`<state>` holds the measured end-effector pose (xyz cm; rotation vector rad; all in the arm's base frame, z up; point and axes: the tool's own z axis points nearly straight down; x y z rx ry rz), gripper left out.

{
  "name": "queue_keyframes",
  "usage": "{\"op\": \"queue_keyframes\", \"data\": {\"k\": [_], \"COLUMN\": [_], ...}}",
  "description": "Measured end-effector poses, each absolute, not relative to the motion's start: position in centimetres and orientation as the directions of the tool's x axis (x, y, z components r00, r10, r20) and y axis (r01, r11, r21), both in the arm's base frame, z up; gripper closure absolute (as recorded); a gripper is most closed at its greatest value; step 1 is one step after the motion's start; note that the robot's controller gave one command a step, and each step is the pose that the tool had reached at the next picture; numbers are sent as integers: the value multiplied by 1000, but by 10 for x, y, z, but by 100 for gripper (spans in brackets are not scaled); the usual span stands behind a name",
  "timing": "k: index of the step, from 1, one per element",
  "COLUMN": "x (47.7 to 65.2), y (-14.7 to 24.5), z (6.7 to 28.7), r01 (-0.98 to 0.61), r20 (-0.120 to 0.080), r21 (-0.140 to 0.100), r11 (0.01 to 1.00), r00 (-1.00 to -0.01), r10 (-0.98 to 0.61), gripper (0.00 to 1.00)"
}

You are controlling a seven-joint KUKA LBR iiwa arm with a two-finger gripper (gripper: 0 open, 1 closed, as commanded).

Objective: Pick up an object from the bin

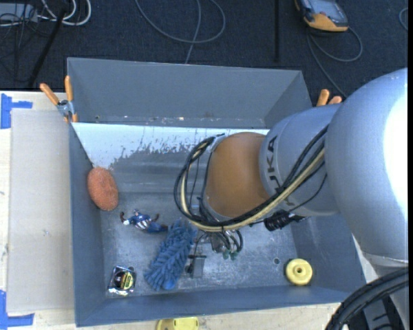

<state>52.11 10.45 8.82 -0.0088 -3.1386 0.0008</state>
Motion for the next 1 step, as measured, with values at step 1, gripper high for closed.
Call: {"op": "queue_keyframes", "data": {"k": [1], "x": [561], "y": [126], "z": [71], "r01": [119], "r20": [-2], "r21": [0], "r11": [993], "r00": [-993], "r10": [119], "gripper": [100]}}
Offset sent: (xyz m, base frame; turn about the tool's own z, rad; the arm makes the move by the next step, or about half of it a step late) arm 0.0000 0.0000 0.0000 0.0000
